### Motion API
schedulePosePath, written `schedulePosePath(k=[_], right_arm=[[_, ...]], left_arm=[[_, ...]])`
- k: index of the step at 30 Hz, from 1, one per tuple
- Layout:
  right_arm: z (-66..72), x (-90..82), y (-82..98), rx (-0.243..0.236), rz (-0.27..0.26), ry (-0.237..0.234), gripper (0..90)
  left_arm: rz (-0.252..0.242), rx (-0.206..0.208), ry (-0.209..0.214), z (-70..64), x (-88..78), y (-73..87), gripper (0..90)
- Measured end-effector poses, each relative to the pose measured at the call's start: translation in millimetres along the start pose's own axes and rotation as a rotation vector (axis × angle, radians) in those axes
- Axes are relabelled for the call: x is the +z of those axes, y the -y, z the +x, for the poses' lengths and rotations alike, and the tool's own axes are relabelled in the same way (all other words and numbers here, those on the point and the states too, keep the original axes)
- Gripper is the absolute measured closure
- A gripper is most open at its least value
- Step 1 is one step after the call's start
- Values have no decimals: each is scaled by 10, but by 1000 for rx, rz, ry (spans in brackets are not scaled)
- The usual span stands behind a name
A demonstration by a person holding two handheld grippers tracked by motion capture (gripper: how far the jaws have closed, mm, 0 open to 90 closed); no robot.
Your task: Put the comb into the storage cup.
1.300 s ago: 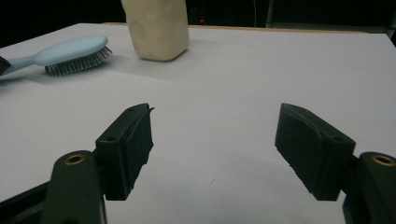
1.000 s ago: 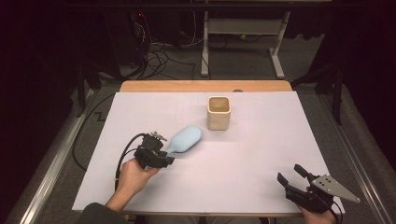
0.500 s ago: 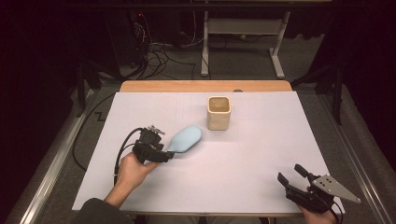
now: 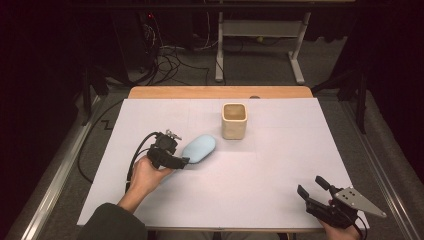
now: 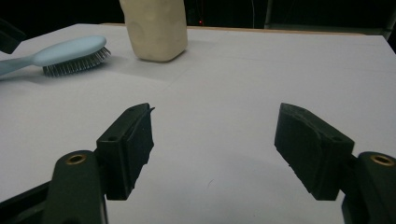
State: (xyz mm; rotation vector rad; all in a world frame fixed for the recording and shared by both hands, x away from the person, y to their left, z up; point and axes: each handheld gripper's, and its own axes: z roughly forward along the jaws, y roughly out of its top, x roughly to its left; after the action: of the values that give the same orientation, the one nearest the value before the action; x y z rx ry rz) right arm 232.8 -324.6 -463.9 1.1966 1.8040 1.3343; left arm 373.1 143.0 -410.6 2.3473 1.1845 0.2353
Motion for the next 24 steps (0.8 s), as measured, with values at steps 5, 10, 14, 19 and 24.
schedulePosePath(k=[5, 10, 14, 19, 24], right_arm=[[1, 0, 1, -1, 0, 1, 283], [1, 2, 1, -4, 1, 1, 283], [5, 5, 1, -5, 2, 1, 283], [5, 6, 2, -6, 3, 0, 283], [6, 9, 3, -10, 5, -2, 283]], left_arm=[[33, 9, 0, 10, 87, -28, 362], [67, 34, -2, -1, 144, -31, 362], [93, 52, -2, -29, 183, -30, 361], [132, 70, -12, -59, 260, -39, 361], [140, 74, -33, -65, 312, -50, 386]])
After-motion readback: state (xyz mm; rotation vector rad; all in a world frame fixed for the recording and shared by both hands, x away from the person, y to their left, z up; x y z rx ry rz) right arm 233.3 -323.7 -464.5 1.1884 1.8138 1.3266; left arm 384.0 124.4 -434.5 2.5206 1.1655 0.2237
